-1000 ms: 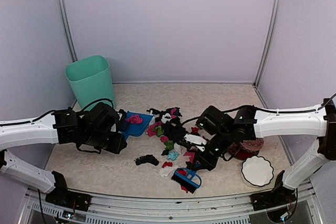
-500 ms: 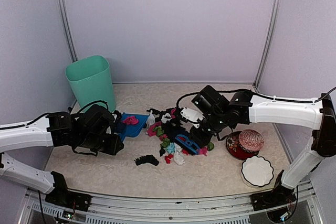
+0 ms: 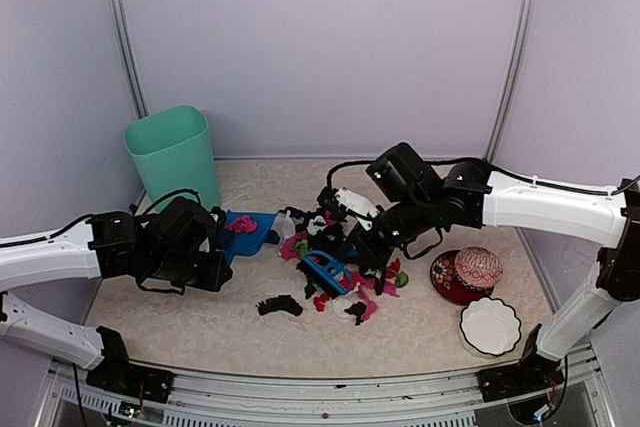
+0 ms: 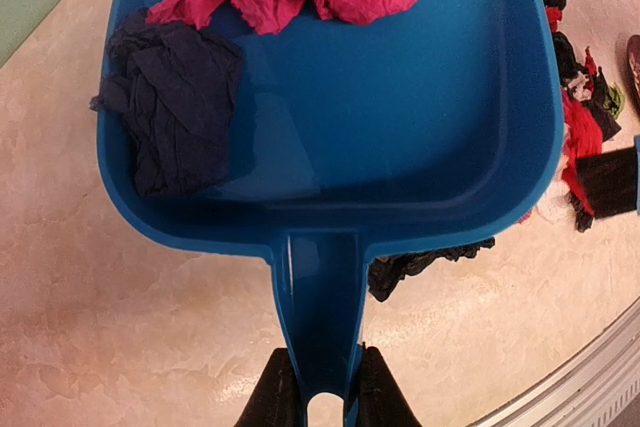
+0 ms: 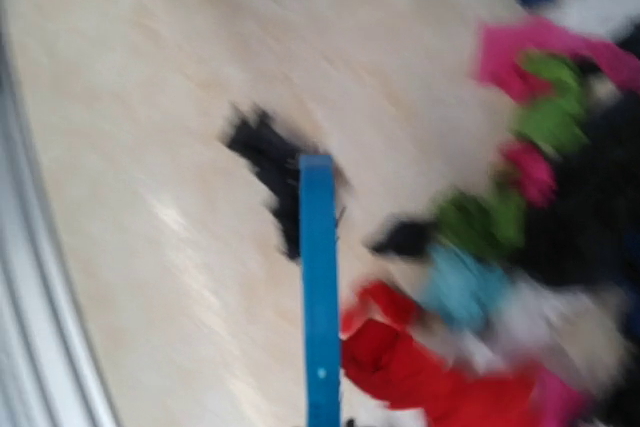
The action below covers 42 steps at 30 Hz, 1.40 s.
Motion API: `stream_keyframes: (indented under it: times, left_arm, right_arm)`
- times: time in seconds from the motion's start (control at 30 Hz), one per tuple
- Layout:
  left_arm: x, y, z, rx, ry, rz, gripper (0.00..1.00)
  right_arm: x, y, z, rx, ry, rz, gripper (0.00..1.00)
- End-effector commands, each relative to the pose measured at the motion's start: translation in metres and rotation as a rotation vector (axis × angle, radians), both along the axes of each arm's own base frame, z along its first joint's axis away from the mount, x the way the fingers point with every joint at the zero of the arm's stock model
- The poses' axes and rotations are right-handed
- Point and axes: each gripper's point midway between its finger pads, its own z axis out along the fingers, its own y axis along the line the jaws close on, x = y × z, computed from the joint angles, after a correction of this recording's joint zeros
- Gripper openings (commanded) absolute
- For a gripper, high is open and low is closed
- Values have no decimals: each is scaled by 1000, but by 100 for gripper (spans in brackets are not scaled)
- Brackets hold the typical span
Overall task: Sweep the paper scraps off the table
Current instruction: Sweep the paper scraps at the center of the board.
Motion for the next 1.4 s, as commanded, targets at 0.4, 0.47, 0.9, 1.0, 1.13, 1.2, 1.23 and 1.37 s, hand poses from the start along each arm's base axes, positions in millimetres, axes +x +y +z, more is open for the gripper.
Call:
stream_keyframes:
  times: [0.4,0.47,0.9,1.0,1.13,1.2,1.23,1.37]
  left_arm:
    - [6,10,23,-28,-42,62,0]
    - [5,12,22,-28,-36,74,0]
    - [-19,4,2,-36,27,45,0]
    - [-24,-5,-5,-30,37,11,0]
    - [-33,-16,-18,-12,55,-49,0]
    - [-37,-22,-25,-5,66,-75,0]
    - [-40,-24,-27,-1,71,-87,0]
    - [-48,-36,-37,14,83,-141,0]
  right_arm:
    - [-12,113,-56,279,318,6,0]
    - [1,110,-71,231,280,-62,0]
    - [83,16,-54,156,56,-377,0]
    - [91,0,-30,197,24,-402,0]
    - [101,-24,0,231,-34,-443,0]
    - [105,-36,10,228,-71,-466,0]
    - [107,-41,14,229,-83,-471,0]
    - [114,-54,22,217,-113,-488,0]
